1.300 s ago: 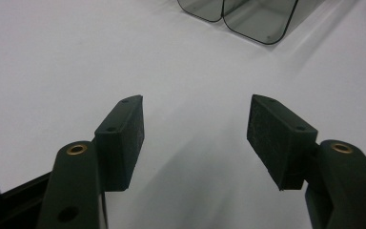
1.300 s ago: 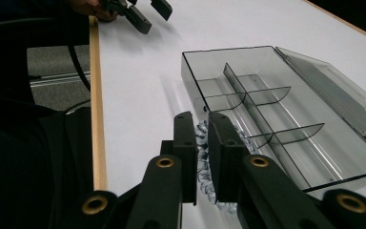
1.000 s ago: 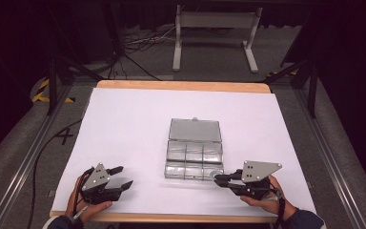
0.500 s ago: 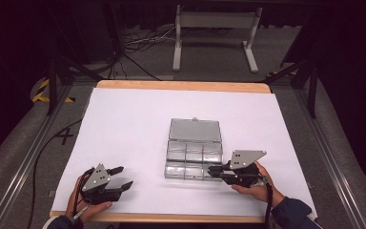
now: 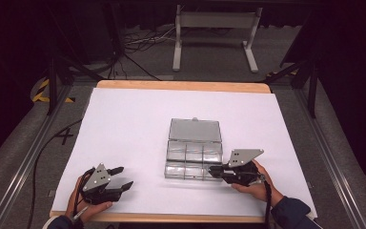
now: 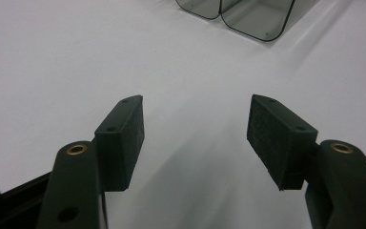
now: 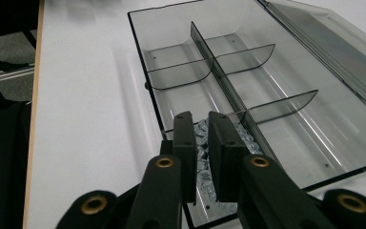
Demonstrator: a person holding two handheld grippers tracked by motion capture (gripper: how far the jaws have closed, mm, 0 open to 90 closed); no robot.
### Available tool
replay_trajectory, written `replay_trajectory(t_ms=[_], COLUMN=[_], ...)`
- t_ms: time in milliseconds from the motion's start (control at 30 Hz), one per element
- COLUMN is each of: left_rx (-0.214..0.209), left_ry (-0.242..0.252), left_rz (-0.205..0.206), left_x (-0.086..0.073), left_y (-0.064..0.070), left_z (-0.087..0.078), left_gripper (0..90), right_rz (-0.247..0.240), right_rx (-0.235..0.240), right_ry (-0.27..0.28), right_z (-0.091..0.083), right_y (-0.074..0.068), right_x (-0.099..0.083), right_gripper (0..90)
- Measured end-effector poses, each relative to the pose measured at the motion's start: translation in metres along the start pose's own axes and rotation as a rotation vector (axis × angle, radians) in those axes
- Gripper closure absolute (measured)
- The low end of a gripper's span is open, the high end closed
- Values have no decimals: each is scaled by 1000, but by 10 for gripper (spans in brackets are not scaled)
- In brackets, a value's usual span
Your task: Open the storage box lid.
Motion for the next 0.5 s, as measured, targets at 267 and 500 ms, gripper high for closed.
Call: replay_trajectory(t_ms=[267,500], left_rx=[0,-1], left_ry=[-1,-4], left_rz=[1,3], left_x=[0,0], left_y=[0,0], left_z=[0,0], left_gripper=[385,385], right_rz=[15,26], right_rx=[-1,-14], right_ry=[-9,-13], right_z=[4,5], right_y=[1,1], right_x=[-2,-4], right_gripper=[819,806])
Point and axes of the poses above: each handheld gripper's, and its own axes: z roughly forward along the jaws, x roughly out of its top, y roughly to its right, the point moved 3 cm from there along z, roughly forward along the jaws, and after that the axes turned 11 degrees about -x, right-handed, at the moved point
